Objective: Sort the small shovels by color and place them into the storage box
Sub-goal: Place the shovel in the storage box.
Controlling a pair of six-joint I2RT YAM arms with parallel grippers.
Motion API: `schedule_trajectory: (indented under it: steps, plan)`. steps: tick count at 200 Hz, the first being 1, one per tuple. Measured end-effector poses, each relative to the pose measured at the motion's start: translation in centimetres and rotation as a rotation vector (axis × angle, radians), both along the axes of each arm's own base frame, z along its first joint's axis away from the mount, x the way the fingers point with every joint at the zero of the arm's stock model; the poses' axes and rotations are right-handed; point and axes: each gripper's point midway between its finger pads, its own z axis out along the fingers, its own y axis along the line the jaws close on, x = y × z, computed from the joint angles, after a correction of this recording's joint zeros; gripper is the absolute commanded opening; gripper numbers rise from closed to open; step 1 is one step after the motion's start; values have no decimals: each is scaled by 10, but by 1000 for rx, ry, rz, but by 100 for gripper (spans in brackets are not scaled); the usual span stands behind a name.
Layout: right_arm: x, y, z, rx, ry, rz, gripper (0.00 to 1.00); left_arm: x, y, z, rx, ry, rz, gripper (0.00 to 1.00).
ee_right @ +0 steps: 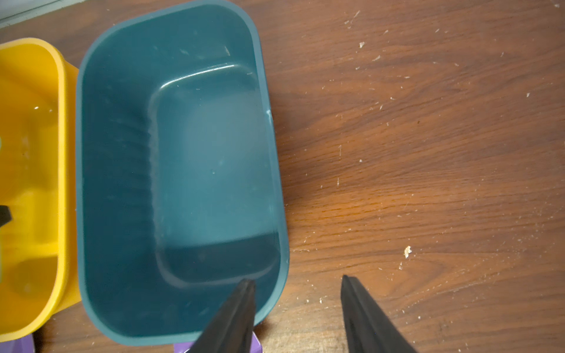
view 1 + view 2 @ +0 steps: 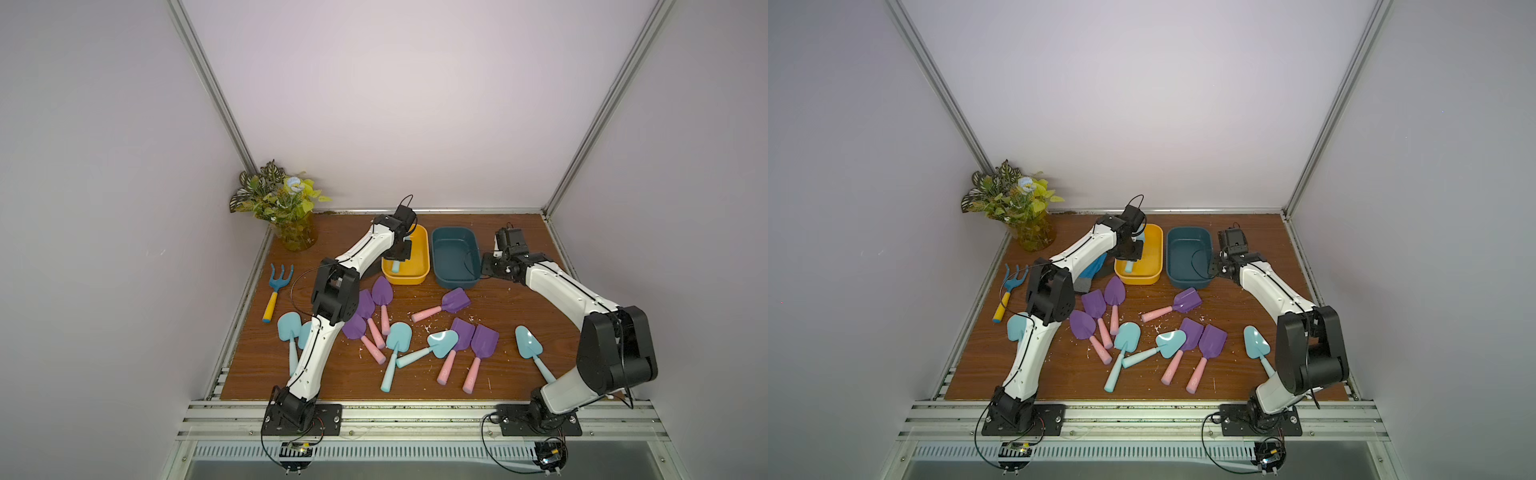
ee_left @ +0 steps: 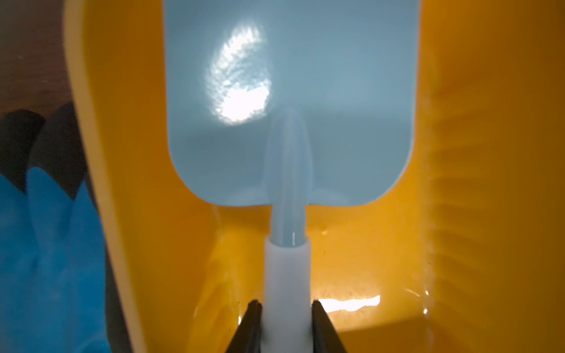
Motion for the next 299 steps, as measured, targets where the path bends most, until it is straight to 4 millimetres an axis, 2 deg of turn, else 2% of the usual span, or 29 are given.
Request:
schedule_trajectory:
  steps: [22, 86, 264, 299]
  plan:
    - [-1, 0, -2, -1, 5, -1, 52, -1, 0, -8, 7, 13, 0, 0]
    - [-4, -3, -7, -2, 16, -7, 52, -4, 2, -14, 13, 28, 3, 3]
    - [0, -12, -7, 7, 9, -28, 52, -6, 3, -16, 9, 37, 19, 32]
    - [-4, -13, -15, 10, 23, -35, 52, -10, 4, -22, 13, 55, 18, 35]
